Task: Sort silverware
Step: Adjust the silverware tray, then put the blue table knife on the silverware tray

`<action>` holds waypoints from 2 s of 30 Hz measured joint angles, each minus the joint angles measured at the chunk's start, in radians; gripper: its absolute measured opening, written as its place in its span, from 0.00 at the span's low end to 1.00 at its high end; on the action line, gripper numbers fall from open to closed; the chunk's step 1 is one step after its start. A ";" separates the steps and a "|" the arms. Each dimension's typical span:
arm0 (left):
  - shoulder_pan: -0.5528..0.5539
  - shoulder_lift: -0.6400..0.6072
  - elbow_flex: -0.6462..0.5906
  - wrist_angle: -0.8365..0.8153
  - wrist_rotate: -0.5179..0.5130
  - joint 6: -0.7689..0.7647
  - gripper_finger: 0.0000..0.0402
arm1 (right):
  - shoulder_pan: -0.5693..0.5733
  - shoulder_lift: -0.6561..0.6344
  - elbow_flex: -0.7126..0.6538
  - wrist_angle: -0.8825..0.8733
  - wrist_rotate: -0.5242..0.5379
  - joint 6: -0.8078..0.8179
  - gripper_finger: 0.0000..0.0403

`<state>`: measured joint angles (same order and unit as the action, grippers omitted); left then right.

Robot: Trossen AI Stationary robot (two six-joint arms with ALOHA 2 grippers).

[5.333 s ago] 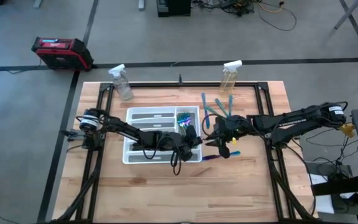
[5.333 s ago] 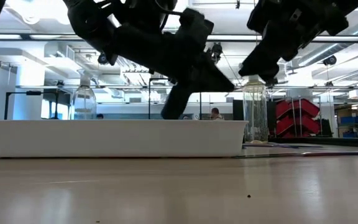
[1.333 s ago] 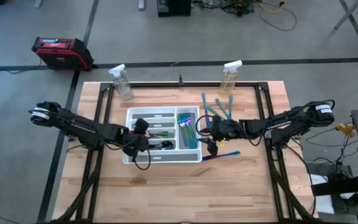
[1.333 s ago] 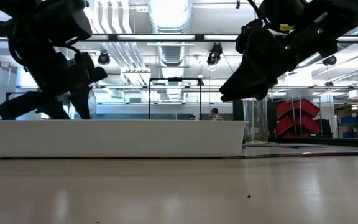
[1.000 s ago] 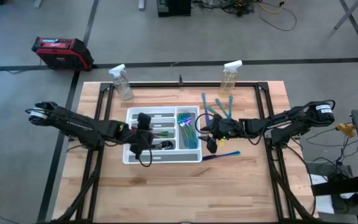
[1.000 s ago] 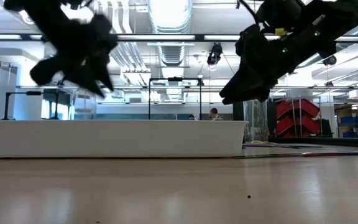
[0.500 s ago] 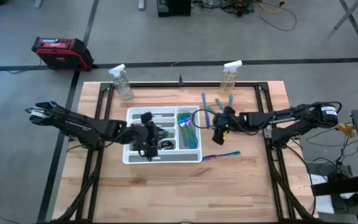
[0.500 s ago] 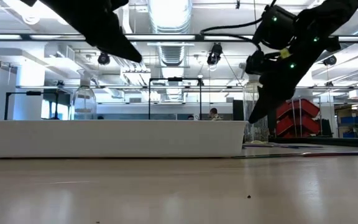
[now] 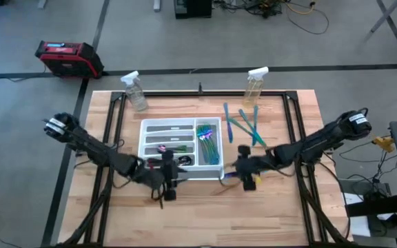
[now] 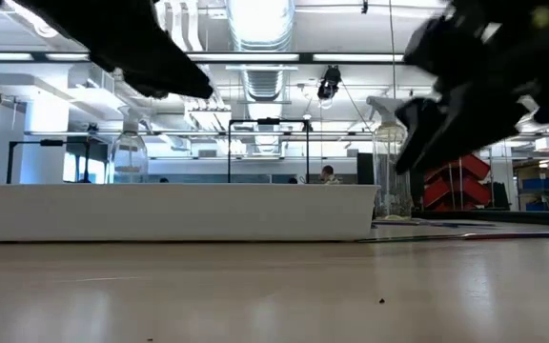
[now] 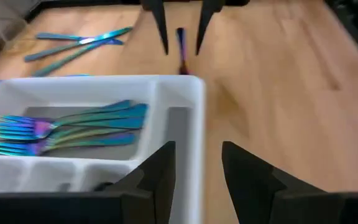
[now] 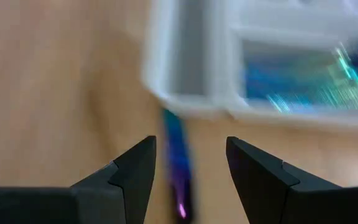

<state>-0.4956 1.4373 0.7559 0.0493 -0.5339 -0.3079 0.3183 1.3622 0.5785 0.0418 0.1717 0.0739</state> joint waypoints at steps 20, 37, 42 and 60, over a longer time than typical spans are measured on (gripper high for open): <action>-0.077 0.259 -0.022 -0.038 -0.106 -0.221 0.29 | 0.065 0.396 0.054 0.444 0.105 0.027 0.46; -0.005 0.234 -0.097 0.179 -0.181 -0.148 0.29 | -0.101 0.210 0.068 0.067 0.047 -0.017 0.46; -0.012 0.278 -0.095 0.436 -0.117 -0.028 0.29 | -0.012 0.145 0.067 -0.101 0.034 0.139 0.44; 0.022 0.507 0.130 0.443 -0.082 0.085 0.29 | 0.102 0.288 0.075 0.069 0.235 0.323 0.01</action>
<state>-0.4740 1.9446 0.8863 0.4920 -0.6159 -0.2231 0.4202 1.6506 0.6534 0.1106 0.4064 0.3972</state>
